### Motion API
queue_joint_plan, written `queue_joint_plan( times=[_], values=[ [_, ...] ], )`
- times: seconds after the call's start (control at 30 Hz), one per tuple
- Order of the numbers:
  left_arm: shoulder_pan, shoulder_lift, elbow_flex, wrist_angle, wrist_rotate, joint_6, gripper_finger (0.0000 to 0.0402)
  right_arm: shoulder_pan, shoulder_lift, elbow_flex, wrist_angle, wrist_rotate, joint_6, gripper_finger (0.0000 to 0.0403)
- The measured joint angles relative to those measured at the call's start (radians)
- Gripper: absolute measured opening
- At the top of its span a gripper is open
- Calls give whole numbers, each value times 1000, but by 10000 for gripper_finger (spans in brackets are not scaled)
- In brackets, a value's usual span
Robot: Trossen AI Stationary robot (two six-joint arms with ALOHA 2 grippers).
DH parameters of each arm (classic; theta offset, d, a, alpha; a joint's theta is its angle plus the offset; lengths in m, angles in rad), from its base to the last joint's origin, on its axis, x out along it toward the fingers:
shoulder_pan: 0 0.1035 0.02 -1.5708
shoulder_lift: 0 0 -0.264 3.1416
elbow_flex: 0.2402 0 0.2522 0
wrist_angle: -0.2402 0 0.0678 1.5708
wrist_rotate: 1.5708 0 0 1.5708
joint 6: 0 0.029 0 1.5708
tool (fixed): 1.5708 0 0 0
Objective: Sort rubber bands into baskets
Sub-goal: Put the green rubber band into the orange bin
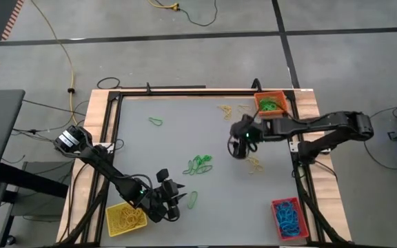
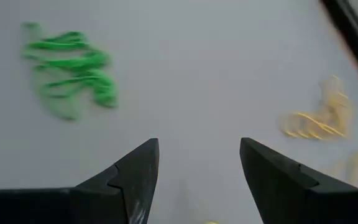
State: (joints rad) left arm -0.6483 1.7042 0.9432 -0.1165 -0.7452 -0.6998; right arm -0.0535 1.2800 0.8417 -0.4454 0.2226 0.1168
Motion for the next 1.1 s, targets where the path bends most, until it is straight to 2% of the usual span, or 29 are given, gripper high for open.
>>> queue_joint_plan(
  times=[0.37, 0.7, 0.9, 1.1],
  values=[
    [0, 0, 0, -8, 0, 3, 132, 286, 1, -2, 130, 1, 24, 255],
    [0, 0, 0, -7, 0, 22, 132, 465, 19, -163, 500, 1, 34, 255],
    [0, 0, 0, -11, 13, 23, 132, 498, 146, -189, 664, -5, 31, 255],
    [9, 0, 0, -30, 97, 22, 132, 493, 329, -189, 929, -20, -59, 255]
  ],
)
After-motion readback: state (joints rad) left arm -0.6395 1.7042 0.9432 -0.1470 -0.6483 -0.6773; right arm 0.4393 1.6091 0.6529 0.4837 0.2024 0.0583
